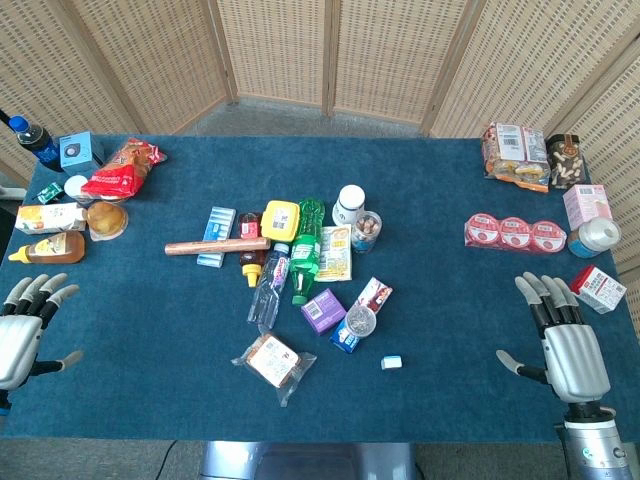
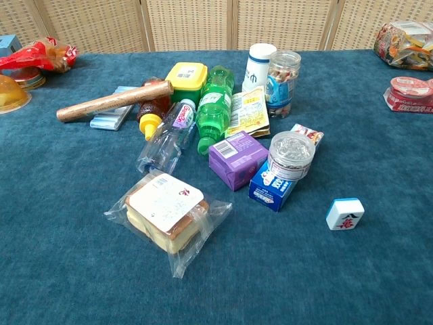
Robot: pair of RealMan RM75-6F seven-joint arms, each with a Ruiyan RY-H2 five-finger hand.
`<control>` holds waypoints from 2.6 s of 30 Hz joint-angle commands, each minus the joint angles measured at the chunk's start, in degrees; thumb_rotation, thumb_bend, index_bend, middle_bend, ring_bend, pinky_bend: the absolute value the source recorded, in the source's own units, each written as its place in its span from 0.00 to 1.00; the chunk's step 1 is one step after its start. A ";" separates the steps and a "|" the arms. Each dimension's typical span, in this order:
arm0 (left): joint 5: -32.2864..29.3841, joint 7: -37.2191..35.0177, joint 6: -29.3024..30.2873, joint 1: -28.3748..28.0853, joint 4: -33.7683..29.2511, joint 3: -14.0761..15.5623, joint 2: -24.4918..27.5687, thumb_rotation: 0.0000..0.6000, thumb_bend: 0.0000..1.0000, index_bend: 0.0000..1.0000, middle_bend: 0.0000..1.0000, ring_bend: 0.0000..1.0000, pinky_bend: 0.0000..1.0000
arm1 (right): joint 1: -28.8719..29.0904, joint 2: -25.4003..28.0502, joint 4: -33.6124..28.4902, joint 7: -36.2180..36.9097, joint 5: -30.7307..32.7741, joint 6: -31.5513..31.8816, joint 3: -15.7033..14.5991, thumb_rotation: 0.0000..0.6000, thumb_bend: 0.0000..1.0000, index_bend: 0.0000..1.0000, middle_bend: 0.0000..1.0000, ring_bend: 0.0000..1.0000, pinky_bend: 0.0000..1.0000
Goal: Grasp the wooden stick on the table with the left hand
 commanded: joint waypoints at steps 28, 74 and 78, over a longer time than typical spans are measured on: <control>-18.45 4.58 -21.33 -19.73 16.95 -13.94 -20.08 1.00 0.06 0.05 0.00 0.00 0.05 | 0.01 0.47 0.49 1.71 0.50 0.21 0.51 1.00 0.00 0.00 0.00 0.00 0.00; -22.24 18.32 -17.87 -32.20 24.85 -17.28 -33.21 1.00 0.11 0.86 0.97 0.98 1.00 | -0.43 1.85 -0.18 4.92 -1.10 1.79 0.36 1.00 0.00 0.00 0.00 0.00 0.00; -22.42 19.21 -16.29 -31.75 20.16 -18.60 -29.71 1.00 0.11 0.86 0.97 0.98 1.00 | -0.37 1.69 -0.34 4.46 -1.22 1.73 0.36 1.00 0.00 0.00 0.00 0.00 0.00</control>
